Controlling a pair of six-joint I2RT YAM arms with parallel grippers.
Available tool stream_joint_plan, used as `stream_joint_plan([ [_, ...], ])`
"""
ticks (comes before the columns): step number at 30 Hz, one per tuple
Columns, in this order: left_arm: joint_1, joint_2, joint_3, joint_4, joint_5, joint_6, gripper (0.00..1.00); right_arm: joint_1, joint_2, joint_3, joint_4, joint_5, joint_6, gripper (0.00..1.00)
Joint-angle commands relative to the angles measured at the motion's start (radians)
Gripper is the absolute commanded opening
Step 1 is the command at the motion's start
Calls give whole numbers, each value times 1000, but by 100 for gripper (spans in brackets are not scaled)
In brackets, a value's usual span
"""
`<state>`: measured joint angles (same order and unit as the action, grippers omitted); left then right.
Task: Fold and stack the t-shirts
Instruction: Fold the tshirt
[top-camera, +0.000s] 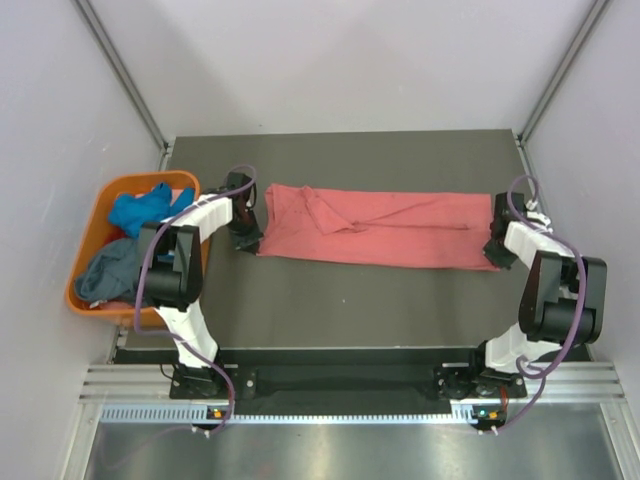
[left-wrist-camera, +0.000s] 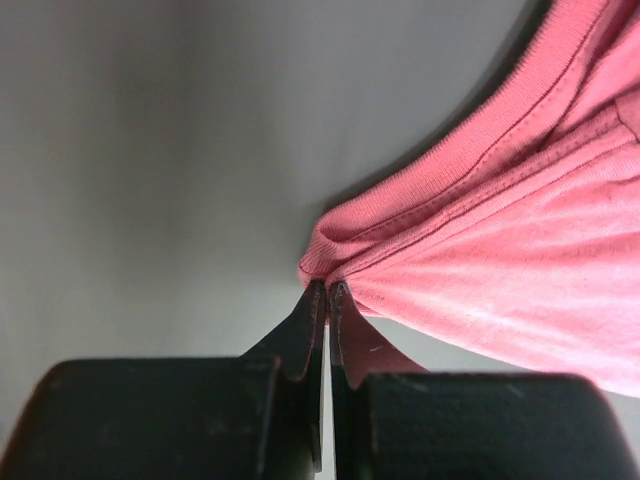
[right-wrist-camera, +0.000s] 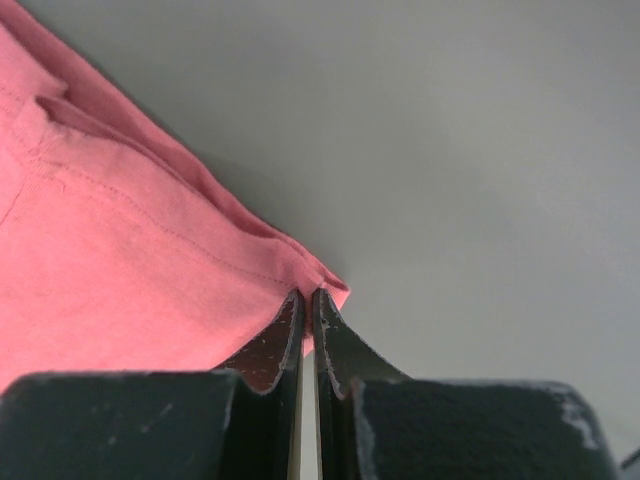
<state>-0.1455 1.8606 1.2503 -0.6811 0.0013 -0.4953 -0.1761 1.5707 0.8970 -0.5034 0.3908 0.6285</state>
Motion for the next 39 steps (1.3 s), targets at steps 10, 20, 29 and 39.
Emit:
stream_joint_plan([
  [10,9,-112,18,-115,-41,52,28,-57,-96,-1,-107,48,-44,16],
  [20,9,-49,406,-81,253,57,34,-31,-218,39,-112,-212,-14,38],
  [29,9,193,560,196,506,-43,35,355,-241,-46,170,-346,247,42],
  [39,4,367,603,407,609,-134,37,774,119,189,361,-308,592,42],
])
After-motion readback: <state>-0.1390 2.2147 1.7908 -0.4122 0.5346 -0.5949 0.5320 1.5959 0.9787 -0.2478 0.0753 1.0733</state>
